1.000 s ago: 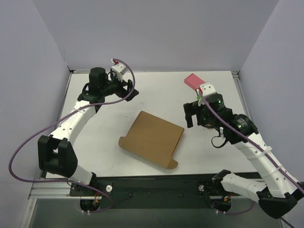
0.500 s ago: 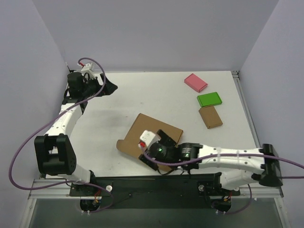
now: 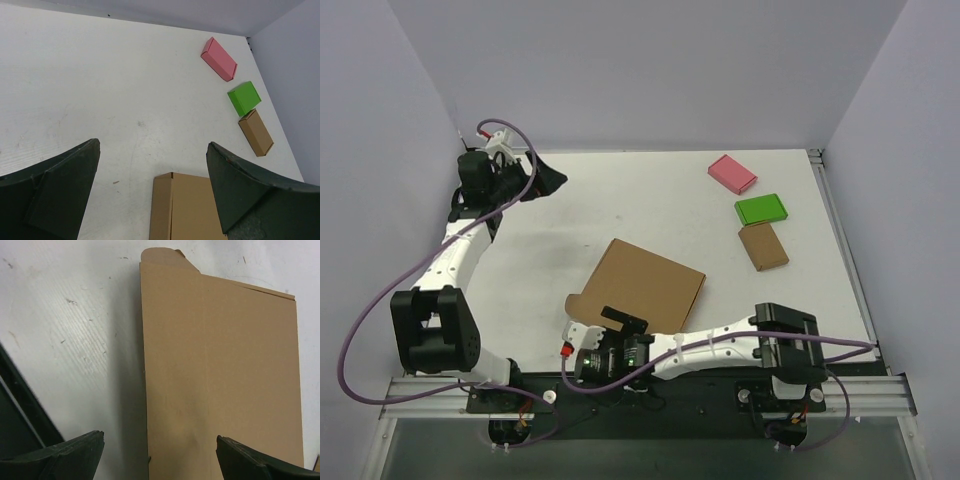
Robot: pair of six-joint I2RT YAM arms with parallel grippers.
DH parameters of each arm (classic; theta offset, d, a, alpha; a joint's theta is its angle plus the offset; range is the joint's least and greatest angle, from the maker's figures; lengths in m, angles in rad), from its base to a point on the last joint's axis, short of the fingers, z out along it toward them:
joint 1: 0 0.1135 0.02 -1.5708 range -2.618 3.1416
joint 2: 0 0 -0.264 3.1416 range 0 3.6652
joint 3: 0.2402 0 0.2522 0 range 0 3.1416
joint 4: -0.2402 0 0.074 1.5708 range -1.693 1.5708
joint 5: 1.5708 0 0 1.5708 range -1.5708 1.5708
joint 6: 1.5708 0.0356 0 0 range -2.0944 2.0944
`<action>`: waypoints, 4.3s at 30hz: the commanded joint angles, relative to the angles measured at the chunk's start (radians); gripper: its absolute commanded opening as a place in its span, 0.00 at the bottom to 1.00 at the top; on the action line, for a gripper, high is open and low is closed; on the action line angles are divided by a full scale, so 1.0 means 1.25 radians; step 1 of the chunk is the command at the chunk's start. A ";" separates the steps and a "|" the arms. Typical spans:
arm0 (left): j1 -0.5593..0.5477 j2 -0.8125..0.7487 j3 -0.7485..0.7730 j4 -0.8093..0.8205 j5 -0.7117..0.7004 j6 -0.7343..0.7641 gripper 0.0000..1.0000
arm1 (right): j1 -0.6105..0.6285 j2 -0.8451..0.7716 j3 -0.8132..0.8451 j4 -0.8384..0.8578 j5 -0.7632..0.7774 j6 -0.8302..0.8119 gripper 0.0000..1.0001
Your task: Fold the paper box
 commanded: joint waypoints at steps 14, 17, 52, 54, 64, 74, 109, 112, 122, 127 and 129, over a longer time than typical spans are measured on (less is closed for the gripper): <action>0.044 -0.054 -0.022 0.091 0.046 -0.053 0.97 | -0.086 0.161 0.014 0.008 0.230 -0.068 0.60; 0.051 -0.055 -0.025 0.096 0.050 -0.058 0.97 | -0.104 0.152 -0.006 0.022 0.225 -0.090 0.43; 0.098 -0.192 -0.163 0.223 0.290 -0.093 0.97 | -0.351 -0.297 0.065 -0.165 -0.317 -0.197 0.00; 0.089 -0.201 -0.178 0.247 0.310 -0.099 0.97 | -0.384 -0.301 0.084 -0.182 -0.351 -0.212 0.00; 0.055 -0.187 -0.193 0.307 0.367 -0.121 0.97 | -0.532 -0.263 0.192 -0.266 -0.546 -0.272 0.00; 0.049 -0.169 -0.214 0.420 0.423 -0.185 0.97 | -0.671 -0.090 0.364 -0.348 -0.718 -0.317 0.00; 0.049 -0.115 -0.221 0.414 0.412 -0.186 0.97 | -0.831 -0.026 0.529 -0.299 -0.762 -0.276 0.87; 0.049 -0.114 -0.222 0.412 0.410 -0.186 0.97 | -0.831 -0.038 0.523 -0.297 -0.764 -0.267 0.88; -0.049 -0.099 -0.106 0.076 0.272 0.113 0.97 | -0.830 -0.219 0.418 -0.222 -0.576 -0.081 0.89; -0.148 -0.044 0.031 -0.097 0.090 0.306 0.97 | -0.822 -0.384 0.260 -0.219 -0.497 0.060 0.87; -0.161 -0.024 0.051 -0.090 0.084 0.337 0.97 | -0.814 -0.444 0.189 -0.223 -0.481 0.106 0.86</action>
